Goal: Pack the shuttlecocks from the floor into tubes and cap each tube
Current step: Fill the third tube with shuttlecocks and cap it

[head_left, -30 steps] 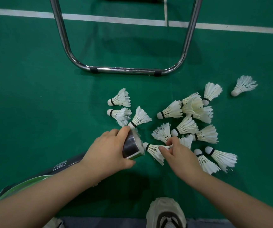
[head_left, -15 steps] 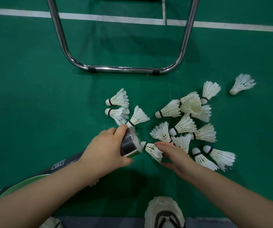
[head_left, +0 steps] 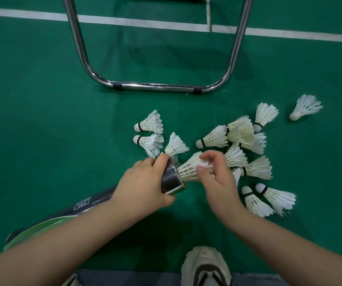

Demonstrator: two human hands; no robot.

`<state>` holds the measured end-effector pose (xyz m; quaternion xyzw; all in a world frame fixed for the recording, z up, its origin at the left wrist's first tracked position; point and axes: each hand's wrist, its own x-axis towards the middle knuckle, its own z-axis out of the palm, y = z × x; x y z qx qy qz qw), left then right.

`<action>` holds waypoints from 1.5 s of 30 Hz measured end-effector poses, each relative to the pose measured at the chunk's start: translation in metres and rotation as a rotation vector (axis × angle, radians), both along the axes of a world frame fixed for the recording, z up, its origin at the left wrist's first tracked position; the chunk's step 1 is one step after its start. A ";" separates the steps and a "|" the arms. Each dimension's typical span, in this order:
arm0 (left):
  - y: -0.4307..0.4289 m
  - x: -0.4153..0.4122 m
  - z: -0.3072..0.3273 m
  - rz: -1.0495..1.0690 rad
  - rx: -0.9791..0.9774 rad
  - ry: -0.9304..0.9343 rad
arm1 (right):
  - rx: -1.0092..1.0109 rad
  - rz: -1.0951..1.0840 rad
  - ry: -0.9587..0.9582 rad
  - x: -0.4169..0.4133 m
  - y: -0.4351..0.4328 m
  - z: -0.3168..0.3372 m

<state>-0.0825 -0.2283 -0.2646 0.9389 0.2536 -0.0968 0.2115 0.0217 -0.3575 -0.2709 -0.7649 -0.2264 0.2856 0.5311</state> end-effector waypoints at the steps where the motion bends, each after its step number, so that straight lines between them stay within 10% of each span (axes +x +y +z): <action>1: -0.001 0.002 0.000 0.004 0.001 -0.006 | -0.001 0.066 0.006 -0.004 0.001 0.000; 13: -0.006 0.003 0.006 -0.030 -0.020 -0.042 | 0.071 0.441 0.397 -0.010 0.000 -0.003; 22: -0.027 0.015 0.003 -0.185 0.029 0.025 | -0.440 0.918 0.389 0.025 0.007 0.011; 28: -0.034 0.038 -0.001 -0.096 0.015 -0.056 | -0.060 0.250 0.444 0.026 -0.005 0.004; 34: -0.043 0.044 -0.004 -0.063 0.024 -0.096 | -0.157 -0.138 0.015 0.078 -0.029 -0.006; 45: -0.040 0.047 0.000 0.012 0.079 -0.123 | -0.527 -0.057 -0.269 0.116 -0.051 -0.045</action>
